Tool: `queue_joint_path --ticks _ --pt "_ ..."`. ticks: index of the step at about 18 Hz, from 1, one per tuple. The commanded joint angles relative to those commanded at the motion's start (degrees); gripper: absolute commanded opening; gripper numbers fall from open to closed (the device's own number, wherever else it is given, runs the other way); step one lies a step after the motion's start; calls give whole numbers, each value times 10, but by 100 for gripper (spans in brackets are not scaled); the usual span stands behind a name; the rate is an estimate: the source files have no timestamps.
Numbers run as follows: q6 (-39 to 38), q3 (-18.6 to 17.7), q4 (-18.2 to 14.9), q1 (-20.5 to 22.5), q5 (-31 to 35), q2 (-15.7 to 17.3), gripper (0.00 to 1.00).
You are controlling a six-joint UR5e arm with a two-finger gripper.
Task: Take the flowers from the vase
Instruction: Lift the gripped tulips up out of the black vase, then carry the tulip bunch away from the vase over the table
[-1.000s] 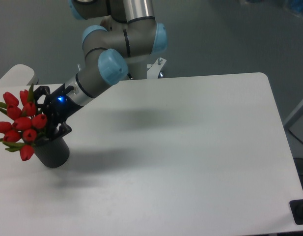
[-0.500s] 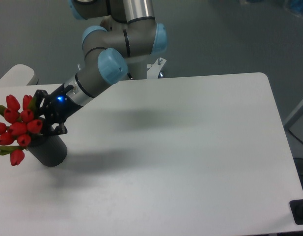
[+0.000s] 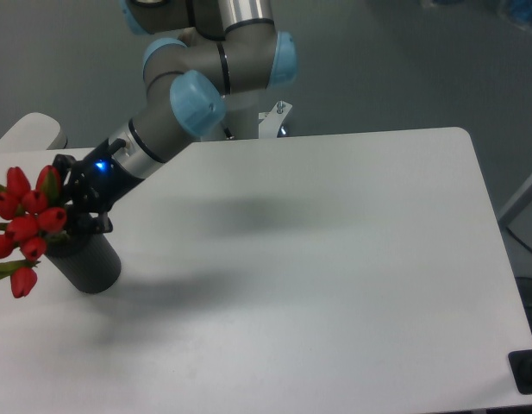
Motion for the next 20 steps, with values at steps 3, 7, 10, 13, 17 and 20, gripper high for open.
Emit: queue_joint_path --ticks 3,7,10,13,17,20 --pt "-14 3 0 3 0 21 27" --pt "-53 28 0 8 -1 27 24" --pt "-70 47 0 8 -8 27 22" --pt "-98 67 -1 24 -31 27 21" --pt "-129 99 -2 50 -47 27 21" --pt "-124 112 -2 83 -50 26 21"
